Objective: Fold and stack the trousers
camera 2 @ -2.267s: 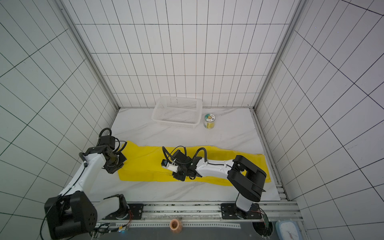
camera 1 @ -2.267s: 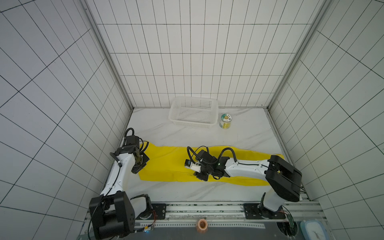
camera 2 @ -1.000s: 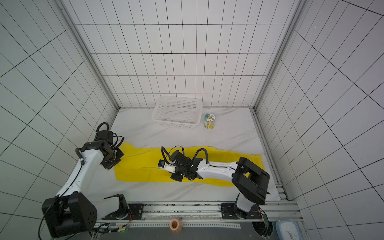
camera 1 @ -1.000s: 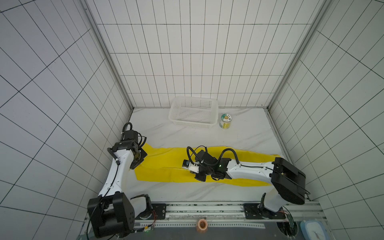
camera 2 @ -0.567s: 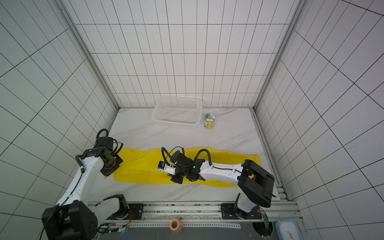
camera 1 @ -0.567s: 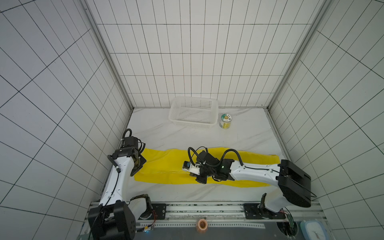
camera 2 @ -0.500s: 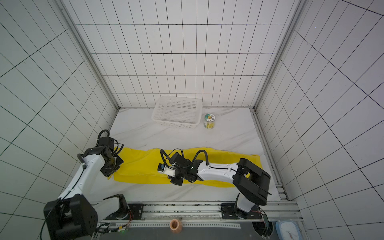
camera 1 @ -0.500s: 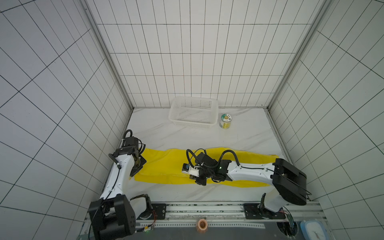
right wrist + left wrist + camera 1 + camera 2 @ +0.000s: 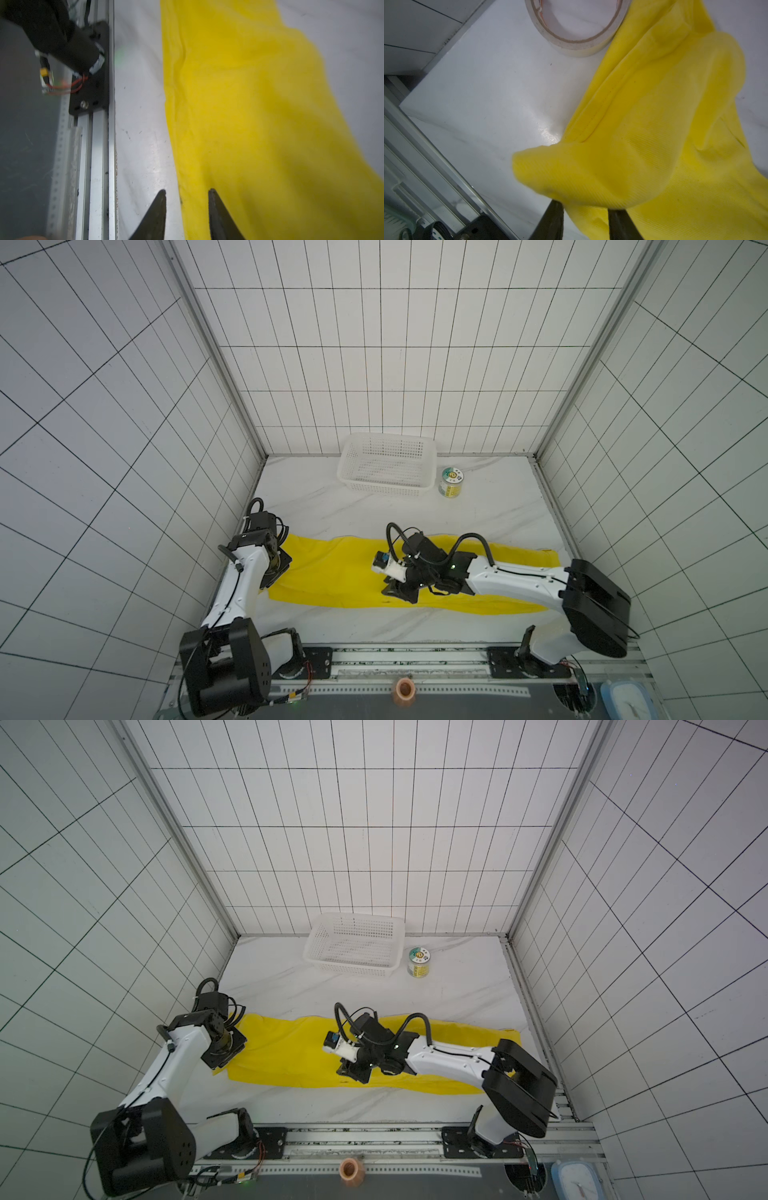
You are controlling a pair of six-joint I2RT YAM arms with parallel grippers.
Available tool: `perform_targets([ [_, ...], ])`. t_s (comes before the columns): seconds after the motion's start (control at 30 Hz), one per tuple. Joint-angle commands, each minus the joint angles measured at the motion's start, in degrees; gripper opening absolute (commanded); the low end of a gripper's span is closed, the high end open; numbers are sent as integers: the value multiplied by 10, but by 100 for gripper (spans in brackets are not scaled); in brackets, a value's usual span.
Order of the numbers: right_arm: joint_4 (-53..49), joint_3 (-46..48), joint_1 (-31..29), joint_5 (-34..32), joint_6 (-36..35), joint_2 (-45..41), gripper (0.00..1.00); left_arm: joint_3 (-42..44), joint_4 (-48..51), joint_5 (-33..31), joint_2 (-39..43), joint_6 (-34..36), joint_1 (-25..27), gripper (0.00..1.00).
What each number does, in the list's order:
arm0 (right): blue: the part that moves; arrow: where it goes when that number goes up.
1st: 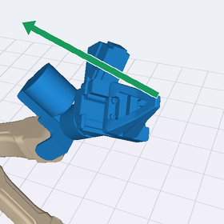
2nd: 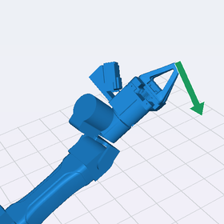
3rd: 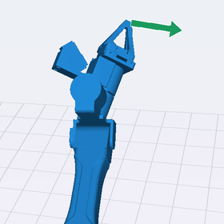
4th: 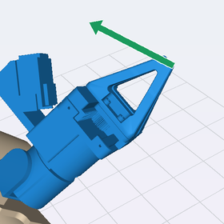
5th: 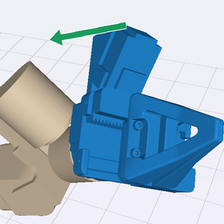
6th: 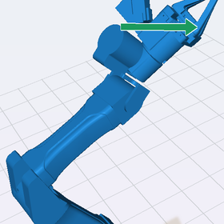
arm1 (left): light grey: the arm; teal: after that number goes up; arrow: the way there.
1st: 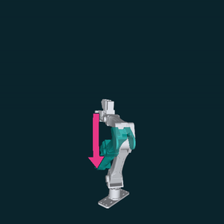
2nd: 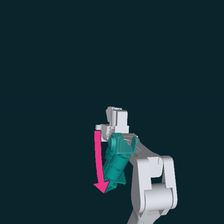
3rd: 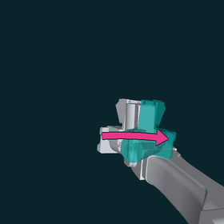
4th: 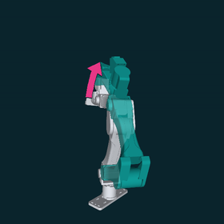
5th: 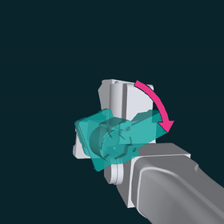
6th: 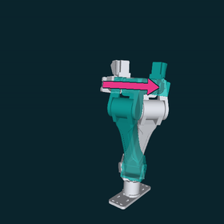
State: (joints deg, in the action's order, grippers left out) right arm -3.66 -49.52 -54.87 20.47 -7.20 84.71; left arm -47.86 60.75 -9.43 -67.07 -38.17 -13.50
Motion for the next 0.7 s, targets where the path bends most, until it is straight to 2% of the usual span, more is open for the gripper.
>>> perform_targets([
  [0.0, 23, 48, 68, 36, 119, -24, 35, -38, 3, 1, 27, -9, 2, 39],
  [0.07, 22, 60, 89, 6, 178, -18, 35, -44, -4, 13, 32, -11, 18, 40],
  [0.17, -10, 64, 115, -38, 228, -1, 35, -54, -10, 17, 19, -21, 58, 40],
  [0.3, -43, 61, 152, -67, 261, 22, 35, -60, -3, -6, -5, -31, 99, 44],
  [0.43, -55, 75, 183, -91, 289, 33, 35, -22, -67, 66, -27, -23, 122, 42],
  [0.67, -119, 79, 242, -130, 315, 59, 35, 28, -135, 115, -87, -38, 192, 37],
])
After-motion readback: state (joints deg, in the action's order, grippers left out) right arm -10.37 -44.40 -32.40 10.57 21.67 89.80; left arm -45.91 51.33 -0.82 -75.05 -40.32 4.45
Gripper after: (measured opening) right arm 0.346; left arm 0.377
